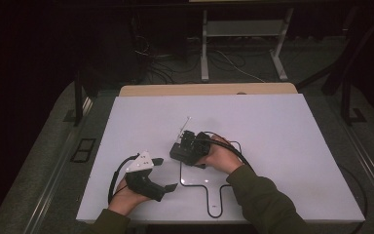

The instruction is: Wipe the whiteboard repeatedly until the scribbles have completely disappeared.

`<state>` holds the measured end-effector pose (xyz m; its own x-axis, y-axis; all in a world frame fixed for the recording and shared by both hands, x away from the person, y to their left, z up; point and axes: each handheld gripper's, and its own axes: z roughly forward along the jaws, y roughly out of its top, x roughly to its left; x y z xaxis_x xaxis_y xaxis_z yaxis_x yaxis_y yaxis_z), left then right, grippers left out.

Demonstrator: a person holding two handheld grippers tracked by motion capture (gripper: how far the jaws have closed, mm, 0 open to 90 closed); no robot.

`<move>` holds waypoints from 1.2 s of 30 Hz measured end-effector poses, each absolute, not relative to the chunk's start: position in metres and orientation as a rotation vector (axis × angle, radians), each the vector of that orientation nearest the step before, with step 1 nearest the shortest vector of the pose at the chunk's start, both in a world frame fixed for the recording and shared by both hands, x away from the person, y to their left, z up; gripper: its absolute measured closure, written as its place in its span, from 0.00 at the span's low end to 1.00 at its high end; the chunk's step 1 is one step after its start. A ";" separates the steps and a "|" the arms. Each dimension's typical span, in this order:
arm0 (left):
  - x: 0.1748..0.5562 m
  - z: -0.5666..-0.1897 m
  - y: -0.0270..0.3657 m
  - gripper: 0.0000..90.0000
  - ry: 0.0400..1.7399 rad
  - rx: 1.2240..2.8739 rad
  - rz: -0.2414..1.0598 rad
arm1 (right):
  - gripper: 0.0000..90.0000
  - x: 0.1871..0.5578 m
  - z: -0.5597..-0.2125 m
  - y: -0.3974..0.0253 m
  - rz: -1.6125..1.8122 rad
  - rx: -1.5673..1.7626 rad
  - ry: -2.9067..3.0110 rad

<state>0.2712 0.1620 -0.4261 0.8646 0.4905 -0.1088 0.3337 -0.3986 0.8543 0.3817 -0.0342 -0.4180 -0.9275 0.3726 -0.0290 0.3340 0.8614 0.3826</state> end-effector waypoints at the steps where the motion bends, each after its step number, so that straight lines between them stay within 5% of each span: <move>1: 0.271 -0.426 0.162 0.00 0.602 2.022 0.195 | 0.43 0.382 -0.418 -0.033 0.575 0.565 2.934; 14: 0.271 -0.426 0.163 0.00 0.605 2.014 0.192 | 0.43 0.423 -0.419 -0.037 0.561 0.690 2.859; 26: 0.271 -0.426 0.162 0.00 0.605 2.014 0.194 | 0.43 0.389 -0.418 -0.033 0.563 0.570 2.933; 36: 0.271 -0.426 0.163 0.00 0.608 2.010 0.191 | 0.43 0.425 -0.418 -0.034 0.537 0.681 2.874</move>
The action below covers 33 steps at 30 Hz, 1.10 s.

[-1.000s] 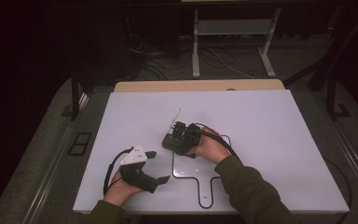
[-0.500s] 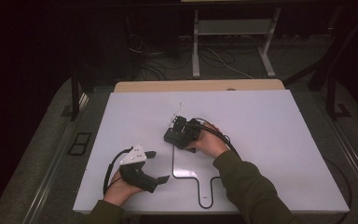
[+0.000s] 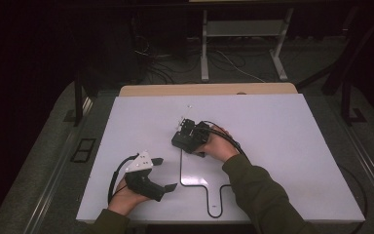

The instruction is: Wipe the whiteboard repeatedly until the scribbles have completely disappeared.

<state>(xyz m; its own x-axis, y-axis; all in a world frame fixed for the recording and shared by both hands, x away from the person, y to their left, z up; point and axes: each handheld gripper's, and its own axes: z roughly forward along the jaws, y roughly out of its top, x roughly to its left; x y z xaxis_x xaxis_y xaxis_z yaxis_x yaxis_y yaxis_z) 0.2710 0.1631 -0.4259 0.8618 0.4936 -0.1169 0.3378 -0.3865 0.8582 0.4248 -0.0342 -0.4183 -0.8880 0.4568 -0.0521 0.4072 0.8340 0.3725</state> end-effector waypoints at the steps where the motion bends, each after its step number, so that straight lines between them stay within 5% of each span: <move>1: 0.271 -0.426 0.163 0.00 0.608 2.011 0.192 | 0.43 0.427 -0.418 -0.034 0.533 0.691 2.877; 33: 0.271 -0.425 0.164 0.00 0.604 2.009 0.201 | 0.43 0.382 -0.412 -0.037 0.557 0.465 3.009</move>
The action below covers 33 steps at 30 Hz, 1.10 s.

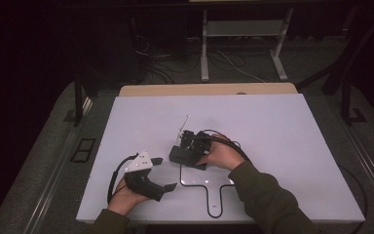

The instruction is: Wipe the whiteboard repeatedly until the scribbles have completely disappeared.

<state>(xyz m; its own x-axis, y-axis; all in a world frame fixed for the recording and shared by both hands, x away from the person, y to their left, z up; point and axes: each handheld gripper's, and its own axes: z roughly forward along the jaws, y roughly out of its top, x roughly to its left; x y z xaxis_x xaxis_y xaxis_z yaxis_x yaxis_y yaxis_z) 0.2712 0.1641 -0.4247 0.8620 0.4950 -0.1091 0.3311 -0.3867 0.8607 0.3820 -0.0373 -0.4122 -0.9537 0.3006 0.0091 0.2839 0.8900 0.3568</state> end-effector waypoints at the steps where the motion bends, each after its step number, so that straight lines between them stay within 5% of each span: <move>1: 0.271 -0.425 0.164 0.00 0.606 2.007 0.200 | 0.43 0.378 -0.412 -0.038 0.557 0.459 3.009; 9: 0.270 -0.425 0.163 0.00 0.612 2.002 0.199 | 0.43 0.343 -0.412 -0.041 0.550 0.378 2.985; 20: 0.271 -0.425 0.163 0.00 0.612 2.003 0.197 | 0.43 0.340 -0.413 -0.042 0.552 0.379 2.971; 33: 0.270 -0.425 0.163 0.00 0.609 2.003 0.202 | 0.44 0.401 -0.414 -0.035 0.517 0.578 2.874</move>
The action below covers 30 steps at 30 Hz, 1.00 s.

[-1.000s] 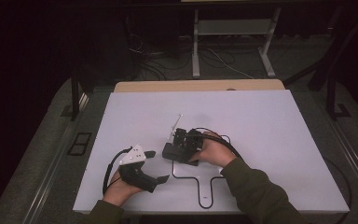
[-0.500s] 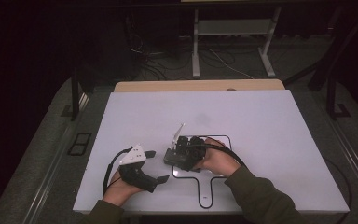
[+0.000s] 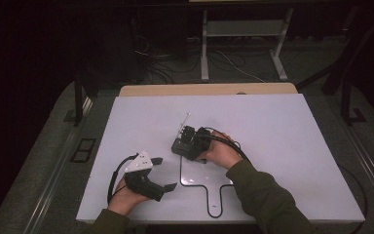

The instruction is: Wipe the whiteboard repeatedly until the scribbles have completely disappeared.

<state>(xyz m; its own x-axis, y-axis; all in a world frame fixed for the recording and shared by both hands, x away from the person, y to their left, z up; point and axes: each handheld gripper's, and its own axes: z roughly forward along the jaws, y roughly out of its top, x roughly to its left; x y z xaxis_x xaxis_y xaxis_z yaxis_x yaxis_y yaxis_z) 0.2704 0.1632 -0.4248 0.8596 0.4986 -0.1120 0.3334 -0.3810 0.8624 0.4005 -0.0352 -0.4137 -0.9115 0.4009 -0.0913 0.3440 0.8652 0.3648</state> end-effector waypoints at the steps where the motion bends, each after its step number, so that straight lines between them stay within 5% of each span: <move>1: 0.270 -0.425 0.163 0.00 0.609 2.003 0.201 | 0.43 0.405 -0.413 -0.034 0.498 0.608 2.854; 30: 0.270 -0.425 0.162 0.00 0.599 2.016 0.201 | 0.43 0.413 -0.414 -0.031 0.473 0.634 2.844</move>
<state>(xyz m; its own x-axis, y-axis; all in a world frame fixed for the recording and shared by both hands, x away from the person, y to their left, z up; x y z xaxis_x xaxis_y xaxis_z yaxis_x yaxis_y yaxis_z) 0.2701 0.1625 -0.4245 0.8643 0.4917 -0.1057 0.3292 -0.3942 0.8581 0.4127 -0.0312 -0.4141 -0.8906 0.4404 -0.1133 0.3800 0.8577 0.3464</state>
